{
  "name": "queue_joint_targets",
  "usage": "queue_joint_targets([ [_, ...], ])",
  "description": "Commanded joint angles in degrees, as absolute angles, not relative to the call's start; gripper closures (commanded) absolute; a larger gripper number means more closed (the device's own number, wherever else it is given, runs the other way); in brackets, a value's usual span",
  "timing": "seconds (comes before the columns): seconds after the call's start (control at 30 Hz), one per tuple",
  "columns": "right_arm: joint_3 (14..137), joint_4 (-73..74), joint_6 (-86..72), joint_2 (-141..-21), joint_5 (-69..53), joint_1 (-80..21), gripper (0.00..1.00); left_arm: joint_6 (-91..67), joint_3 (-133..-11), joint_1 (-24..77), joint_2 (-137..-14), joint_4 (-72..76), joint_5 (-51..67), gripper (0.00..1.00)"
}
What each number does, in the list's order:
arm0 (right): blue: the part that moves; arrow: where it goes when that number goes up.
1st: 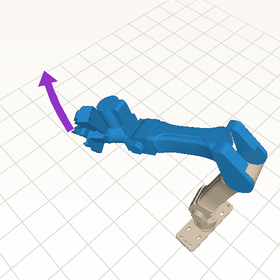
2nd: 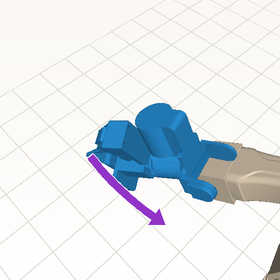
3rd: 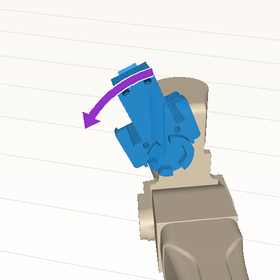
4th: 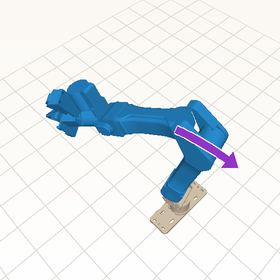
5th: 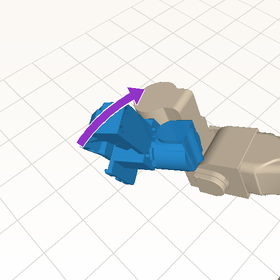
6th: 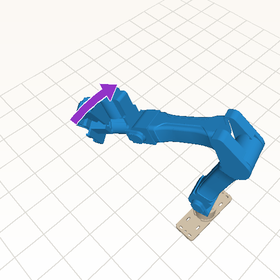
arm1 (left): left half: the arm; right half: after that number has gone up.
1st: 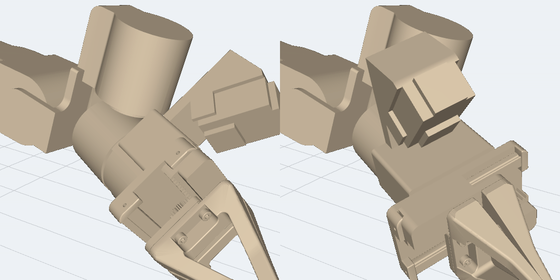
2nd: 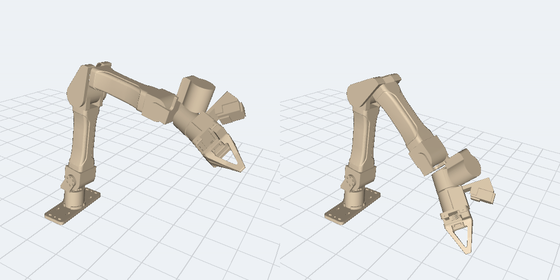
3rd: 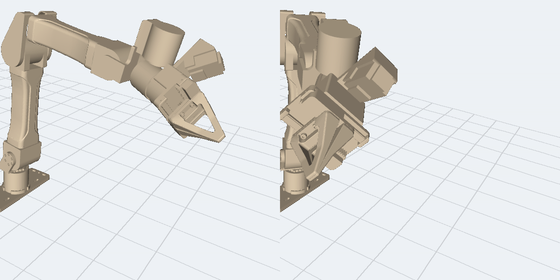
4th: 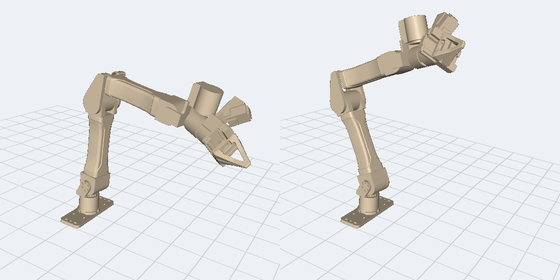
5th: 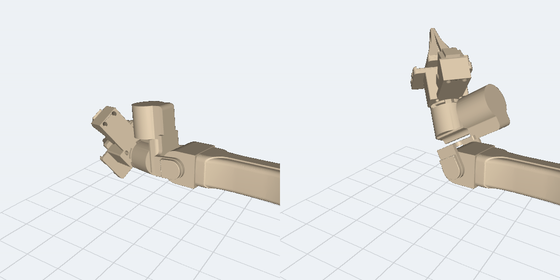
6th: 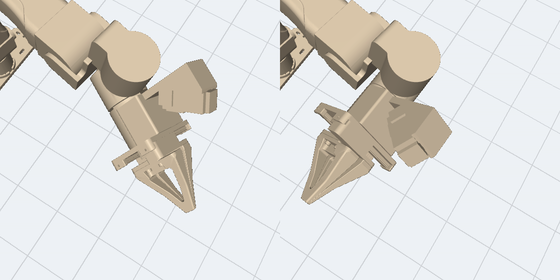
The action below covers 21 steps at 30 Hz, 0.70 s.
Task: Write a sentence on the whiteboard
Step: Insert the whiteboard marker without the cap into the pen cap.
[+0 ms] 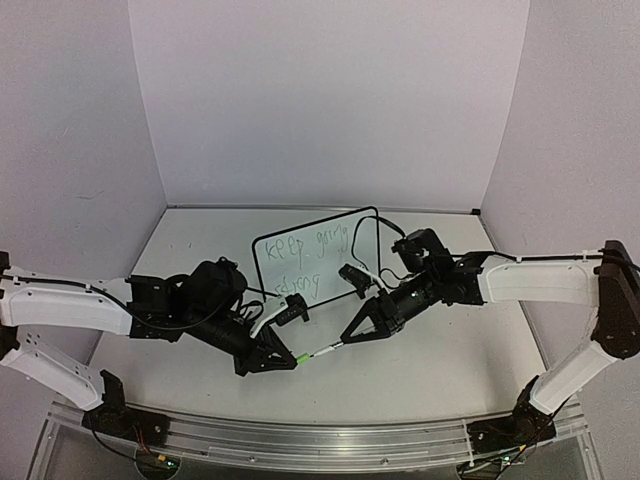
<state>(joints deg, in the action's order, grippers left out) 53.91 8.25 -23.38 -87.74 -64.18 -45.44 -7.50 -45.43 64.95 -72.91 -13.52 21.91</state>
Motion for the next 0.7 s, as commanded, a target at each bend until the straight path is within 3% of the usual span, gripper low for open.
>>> queue_joint_targets([
  [0.0, 56.07, 8.09, -22.41, -86.24, -65.27, -46.02, 1.00, -7.56, -48.61, 65.12, -73.49, -12.60, 22.60, 1.00],
  [0.67, 56.43, 8.17, -21.93, -85.97, -63.68, -46.10, 1.00, -7.22, -48.31, 65.13, -72.95, -12.48, 24.05, 1.00],
])
